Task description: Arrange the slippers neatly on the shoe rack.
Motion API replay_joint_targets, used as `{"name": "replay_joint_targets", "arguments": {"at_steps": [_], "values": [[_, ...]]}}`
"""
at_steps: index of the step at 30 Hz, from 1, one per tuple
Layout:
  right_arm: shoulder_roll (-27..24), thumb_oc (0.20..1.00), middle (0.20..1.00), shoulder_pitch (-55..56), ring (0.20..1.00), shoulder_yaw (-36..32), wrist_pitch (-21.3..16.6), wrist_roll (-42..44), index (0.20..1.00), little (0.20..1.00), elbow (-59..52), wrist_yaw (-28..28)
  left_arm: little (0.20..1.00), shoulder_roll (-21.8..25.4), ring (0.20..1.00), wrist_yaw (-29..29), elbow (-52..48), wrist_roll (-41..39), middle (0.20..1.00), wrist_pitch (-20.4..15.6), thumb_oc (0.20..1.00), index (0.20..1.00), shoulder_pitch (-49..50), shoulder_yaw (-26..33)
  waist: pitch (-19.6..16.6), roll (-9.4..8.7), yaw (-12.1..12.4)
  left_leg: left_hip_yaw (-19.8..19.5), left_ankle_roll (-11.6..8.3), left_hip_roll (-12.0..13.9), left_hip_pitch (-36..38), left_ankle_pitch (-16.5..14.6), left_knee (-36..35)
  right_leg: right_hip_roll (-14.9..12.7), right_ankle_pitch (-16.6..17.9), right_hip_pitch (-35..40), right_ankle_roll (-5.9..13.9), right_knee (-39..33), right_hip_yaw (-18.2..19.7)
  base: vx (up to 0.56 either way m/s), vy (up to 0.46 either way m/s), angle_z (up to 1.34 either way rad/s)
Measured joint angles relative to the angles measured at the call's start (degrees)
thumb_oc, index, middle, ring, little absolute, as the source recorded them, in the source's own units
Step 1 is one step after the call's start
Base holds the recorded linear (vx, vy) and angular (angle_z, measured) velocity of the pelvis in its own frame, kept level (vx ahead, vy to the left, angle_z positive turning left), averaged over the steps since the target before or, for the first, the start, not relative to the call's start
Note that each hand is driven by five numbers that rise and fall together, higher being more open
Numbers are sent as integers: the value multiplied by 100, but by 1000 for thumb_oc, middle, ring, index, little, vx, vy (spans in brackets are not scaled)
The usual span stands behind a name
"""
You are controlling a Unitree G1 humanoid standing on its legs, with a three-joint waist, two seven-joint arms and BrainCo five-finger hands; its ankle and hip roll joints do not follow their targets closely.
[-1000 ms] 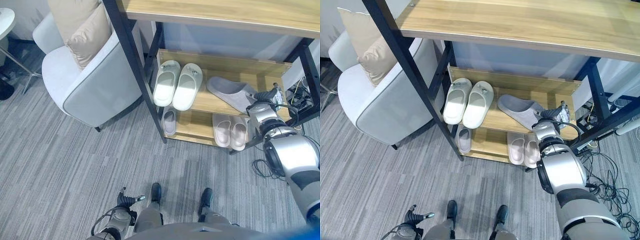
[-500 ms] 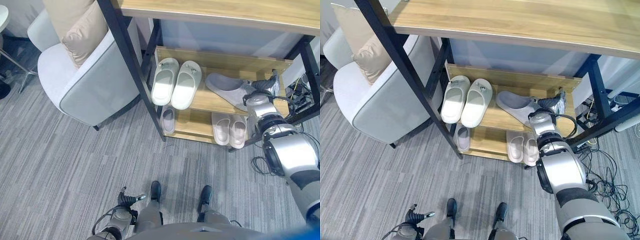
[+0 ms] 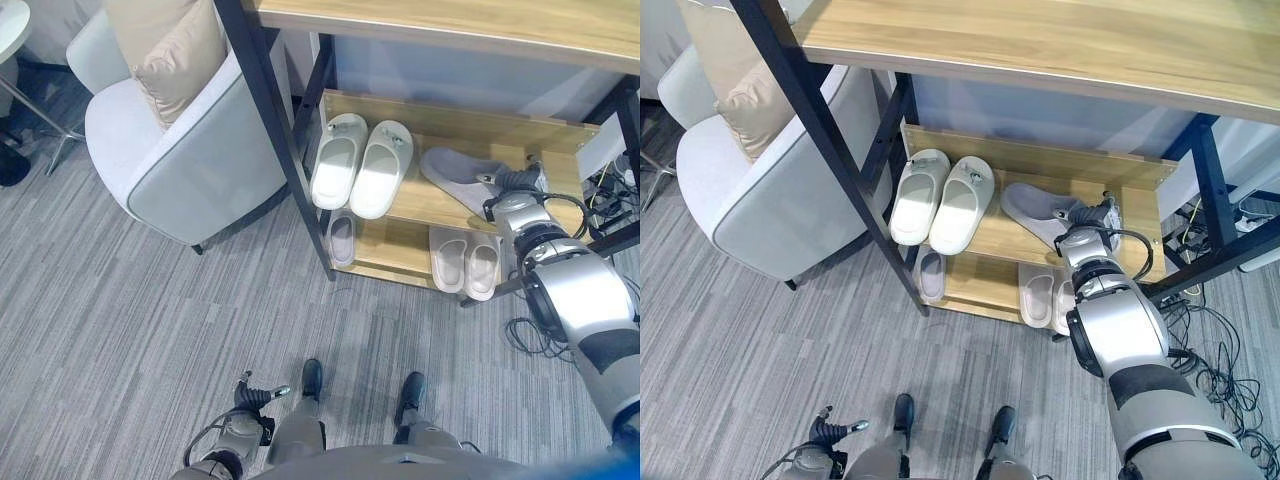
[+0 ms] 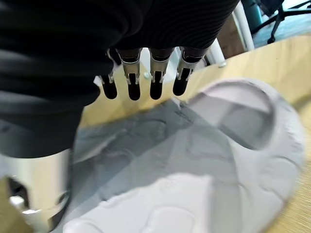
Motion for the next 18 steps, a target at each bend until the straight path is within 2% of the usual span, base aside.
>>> {"name": "replay_joint_targets", "arguments": {"at_steps": [2, 3, 4, 5, 6, 12, 15, 18], "values": [[0, 1000, 1000, 0, 1000, 43, 24, -13, 1000, 1000, 28, 146, 1000, 30, 1000, -12, 2, 0, 1000, 3, 1000, 1000, -28, -1, -25, -38, 2, 0, 0, 0, 0, 0, 0, 1, -1, 0, 0, 0, 0, 0, 0, 0], [0, 733, 733, 0, 733, 66, 35, -19, 733, 733, 56, 208, 1000, 37, 1000, -20, 3, -1, 1000, 3, 1000, 1000, -27, -1, -37, -55, 5, 0, 0, 0, 0, 0, 0, 1, -2, 0, -1, 0, 0, 0, 0, 0], [0, 536, 536, 0, 536, 75, 64, -28, 536, 536, 55, 278, 1000, 43, 1000, -56, 2, 0, 1000, 5, 1000, 1000, -28, 0, -46, -70, 6, 0, 0, -1, 0, 0, 0, 0, -2, 0, -1, 0, 0, 0, 0, 0], [0, 266, 266, 0, 266, 79, 82, -58, 266, 266, 61, 327, 1000, 46, 1000, -61, 3, 0, 1000, 6, 1000, 1000, -28, 0, -58, -80, 11, -2, 0, -1, 0, 0, 0, -1, -2, 0, -1, 0, 0, 0, 0, 0], [0, 200, 200, 0, 200, 105, 122, -90, 200, 200, 87, 344, 1000, 49, 1000, -62, 5, 0, 1000, 13, 1000, 1000, -26, -1, -70, -85, 11, -3, 0, -1, 0, 0, 0, -1, -2, 0, -1, 0, 0, 0, 0, 0], [-3, 200, 200, 14, 200, 306, 246, -813, 200, 200, 215, 376, 1000, 37, 1000, -66, 4, 0, 1000, 81, 1000, 1000, -14, -5, -206, -10, 14, -26, -1, -5, -82, 1, 35, -6, -3, -54, -5, 0, -6, 0, 0, 0], [-22, 200, 200, 34, 200, 452, 285, -1169, 200, 200, 195, 109, 1000, -13, 1000, -61, 3, 0, 1000, 79, 1000, 1000, 27, -8, -256, 49, 4, -25, 0, -7, -132, 7, 45, -7, 3, -112, -10, 0, -3, 0, 0, 0], [-301, 200, 200, 264, 200, 698, 237, -1709, 200, 200, -668, -587, 1000, -85, 1000, -51, 4, 1, 1000, 69, 1000, 1000, 48, -9, -229, 100, 1, -10, 0, -6, -145, 7, 42, -9, 4, -133, -9, 0, 1, -1, -4, -1]]}}
